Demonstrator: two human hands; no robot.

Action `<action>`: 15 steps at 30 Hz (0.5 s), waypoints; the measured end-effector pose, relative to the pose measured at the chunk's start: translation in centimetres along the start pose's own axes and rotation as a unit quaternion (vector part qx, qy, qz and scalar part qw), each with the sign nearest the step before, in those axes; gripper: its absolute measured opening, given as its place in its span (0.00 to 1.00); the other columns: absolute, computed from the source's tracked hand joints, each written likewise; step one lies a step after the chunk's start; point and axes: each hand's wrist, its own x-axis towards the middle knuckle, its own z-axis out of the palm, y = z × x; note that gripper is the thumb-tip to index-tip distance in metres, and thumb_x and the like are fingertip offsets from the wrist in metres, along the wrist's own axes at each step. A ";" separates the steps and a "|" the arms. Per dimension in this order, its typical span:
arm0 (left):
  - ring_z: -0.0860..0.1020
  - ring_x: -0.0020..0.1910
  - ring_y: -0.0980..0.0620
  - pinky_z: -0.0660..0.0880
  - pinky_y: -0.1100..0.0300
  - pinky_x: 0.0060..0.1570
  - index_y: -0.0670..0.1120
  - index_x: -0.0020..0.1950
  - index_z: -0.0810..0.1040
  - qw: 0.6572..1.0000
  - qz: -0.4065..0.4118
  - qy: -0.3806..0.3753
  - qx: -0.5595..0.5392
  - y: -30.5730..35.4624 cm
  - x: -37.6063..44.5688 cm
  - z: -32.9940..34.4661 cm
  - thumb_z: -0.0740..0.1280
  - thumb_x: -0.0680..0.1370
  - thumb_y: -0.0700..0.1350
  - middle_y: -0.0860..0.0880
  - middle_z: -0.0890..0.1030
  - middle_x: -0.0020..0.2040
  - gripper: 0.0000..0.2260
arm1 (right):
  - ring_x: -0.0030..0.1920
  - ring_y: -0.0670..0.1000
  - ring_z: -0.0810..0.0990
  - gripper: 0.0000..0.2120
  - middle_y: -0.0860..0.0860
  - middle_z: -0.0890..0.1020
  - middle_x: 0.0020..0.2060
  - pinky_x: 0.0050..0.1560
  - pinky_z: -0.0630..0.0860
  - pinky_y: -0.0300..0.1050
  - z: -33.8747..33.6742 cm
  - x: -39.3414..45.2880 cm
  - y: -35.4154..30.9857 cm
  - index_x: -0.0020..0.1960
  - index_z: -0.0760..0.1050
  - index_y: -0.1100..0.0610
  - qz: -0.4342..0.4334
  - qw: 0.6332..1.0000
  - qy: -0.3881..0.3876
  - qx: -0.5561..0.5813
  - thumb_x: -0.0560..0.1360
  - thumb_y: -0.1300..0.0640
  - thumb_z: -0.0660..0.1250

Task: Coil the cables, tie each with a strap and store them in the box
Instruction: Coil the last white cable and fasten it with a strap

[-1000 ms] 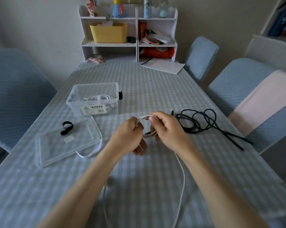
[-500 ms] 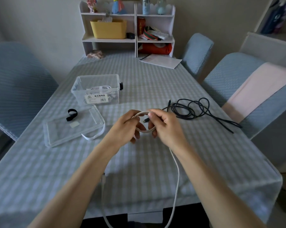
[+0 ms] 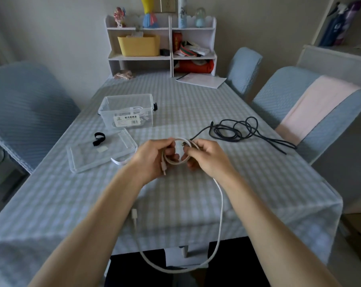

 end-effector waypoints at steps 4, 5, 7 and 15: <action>0.67 0.25 0.52 0.70 0.58 0.33 0.44 0.37 0.71 0.995 -0.016 0.024 -0.092 -0.8 -0.6 0.3 0.59 0.79 0.44 0.51 0.63 0.26 0.12 | 0.31 0.47 0.77 0.08 0.52 0.84 0.34 0.32 0.70 0.40 0.4 0.1 0.0 0.44 0.78 0.58 0.049 0.988 -0.040 0.141 0.81 0.59 0.64; 0.64 0.24 0.52 0.67 0.59 0.33 0.45 0.35 0.69 0.994 -0.017 0.033 -0.106 -0.9 -0.8 0.6 0.58 0.79 0.44 0.52 0.62 0.25 0.12 | 0.31 0.48 0.75 0.08 0.52 0.83 0.34 0.31 0.67 0.40 0.5 0.1 0.0 0.44 0.77 0.58 0.058 0.984 -0.051 0.161 0.81 0.58 0.63; 0.59 0.22 0.53 0.63 0.59 0.34 0.47 0.33 0.65 0.991 -0.017 0.047 -0.124 -1.1 -0.8 0.9 0.59 0.78 0.47 0.52 0.59 0.24 0.14 | 0.30 0.48 0.71 0.08 0.51 0.81 0.33 0.30 0.64 0.41 0.8 0.0 0.0 0.45 0.75 0.58 0.067 0.977 -0.066 0.189 0.82 0.58 0.62; 0.66 0.26 0.50 0.70 0.59 0.32 0.43 0.33 0.72 0.993 -0.009 0.008 0.116 0.9 -0.7 1.1 0.60 0.79 0.44 0.48 0.67 0.25 0.15 | 0.26 0.47 0.64 0.12 0.50 0.74 0.28 0.27 0.63 0.40 0.4 0.0 0.2 0.44 0.83 0.55 0.028 0.996 -0.027 0.082 0.82 0.57 0.63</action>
